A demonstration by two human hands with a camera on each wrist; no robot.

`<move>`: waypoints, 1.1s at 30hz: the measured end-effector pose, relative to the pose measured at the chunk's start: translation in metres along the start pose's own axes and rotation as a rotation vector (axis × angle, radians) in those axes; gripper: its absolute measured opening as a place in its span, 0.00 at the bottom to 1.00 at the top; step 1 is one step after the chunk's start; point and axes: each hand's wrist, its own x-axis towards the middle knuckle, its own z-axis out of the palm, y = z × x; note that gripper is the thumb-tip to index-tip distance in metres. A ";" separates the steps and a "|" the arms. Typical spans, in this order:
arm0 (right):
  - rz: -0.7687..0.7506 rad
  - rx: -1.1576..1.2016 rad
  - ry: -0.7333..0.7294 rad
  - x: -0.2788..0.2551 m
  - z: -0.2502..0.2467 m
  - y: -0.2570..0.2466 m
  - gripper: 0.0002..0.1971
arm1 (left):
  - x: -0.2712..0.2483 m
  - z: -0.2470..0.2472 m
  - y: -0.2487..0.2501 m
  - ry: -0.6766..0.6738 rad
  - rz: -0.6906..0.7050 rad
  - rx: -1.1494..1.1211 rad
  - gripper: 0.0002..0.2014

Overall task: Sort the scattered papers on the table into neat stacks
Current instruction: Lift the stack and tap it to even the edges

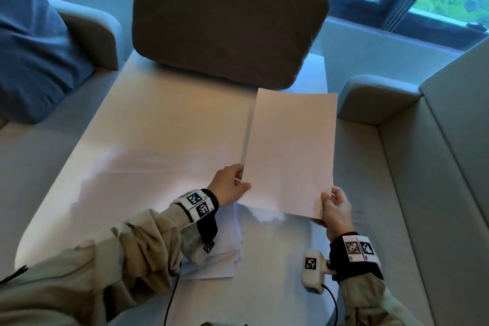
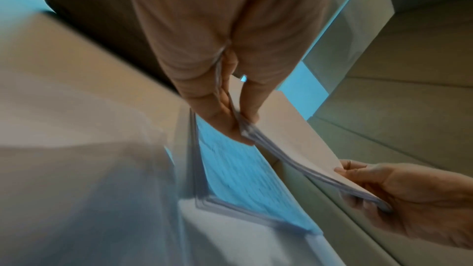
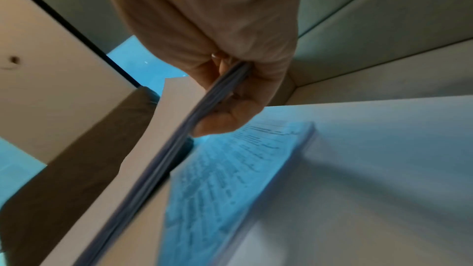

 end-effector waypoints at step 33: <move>-0.069 -0.340 -0.040 0.095 -0.007 0.045 0.11 | 0.047 0.063 -0.013 0.163 -0.140 0.007 0.16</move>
